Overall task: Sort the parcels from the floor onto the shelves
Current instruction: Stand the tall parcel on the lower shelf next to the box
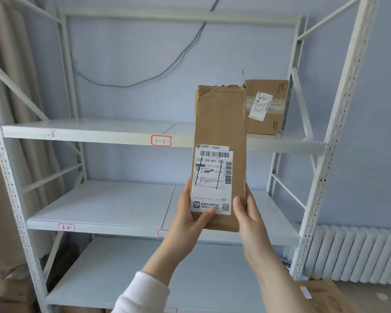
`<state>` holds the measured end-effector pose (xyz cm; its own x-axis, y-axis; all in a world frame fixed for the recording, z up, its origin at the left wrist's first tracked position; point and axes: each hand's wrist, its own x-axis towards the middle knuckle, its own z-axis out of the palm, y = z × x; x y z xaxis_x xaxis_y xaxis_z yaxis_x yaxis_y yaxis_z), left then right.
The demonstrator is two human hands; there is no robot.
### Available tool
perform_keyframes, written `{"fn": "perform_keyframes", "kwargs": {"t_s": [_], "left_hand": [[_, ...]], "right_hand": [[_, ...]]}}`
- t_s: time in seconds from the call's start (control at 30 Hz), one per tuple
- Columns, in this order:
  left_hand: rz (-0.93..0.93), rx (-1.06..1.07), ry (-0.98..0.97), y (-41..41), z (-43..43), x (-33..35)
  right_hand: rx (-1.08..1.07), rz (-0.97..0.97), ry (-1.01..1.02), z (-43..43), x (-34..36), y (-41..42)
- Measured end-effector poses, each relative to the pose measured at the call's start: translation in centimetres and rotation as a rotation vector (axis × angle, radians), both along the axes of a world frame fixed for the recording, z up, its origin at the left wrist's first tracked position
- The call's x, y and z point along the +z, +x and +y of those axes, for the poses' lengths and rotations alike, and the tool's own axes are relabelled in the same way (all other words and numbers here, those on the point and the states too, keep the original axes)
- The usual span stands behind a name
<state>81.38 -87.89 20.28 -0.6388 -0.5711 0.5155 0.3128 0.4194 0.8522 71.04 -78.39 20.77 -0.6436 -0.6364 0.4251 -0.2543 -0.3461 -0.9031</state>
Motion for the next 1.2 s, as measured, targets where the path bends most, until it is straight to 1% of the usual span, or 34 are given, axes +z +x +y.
{"fn": "perform_keyframes", "kwargs": {"t_s": [0.23, 0.53, 0.7, 0.87, 1.0, 1.2], "left_hand": [[0.063, 0.027, -0.07, -2.4, -4.0, 4.5], [0.139, 0.056, -0.154, -9.4, -8.4, 9.0], [0.141, 0.087, -0.188, -13.1, -11.0, 10.7], [0.119, 0.116, -0.193, -16.5, -14.0, 11.6], [0.118, 0.118, -0.191, -18.8, -16.3, 12.4], [0.225, 0.098, -0.211, -20.7, -20.0, 16.4]], "right_hand": [[0.041, 0.054, -0.091, -3.9, 4.8, -2.5], [0.06, 0.155, -0.172, -8.9, 9.0, -9.8], [0.093, 0.199, -0.208, -11.5, 10.6, -13.8], [0.148, 0.182, -0.22, -14.3, 11.4, -17.1], [0.15, 0.191, -0.245, -16.6, 12.2, -19.1], [0.08, 0.271, -0.291, -20.3, 16.2, -21.4]]}}
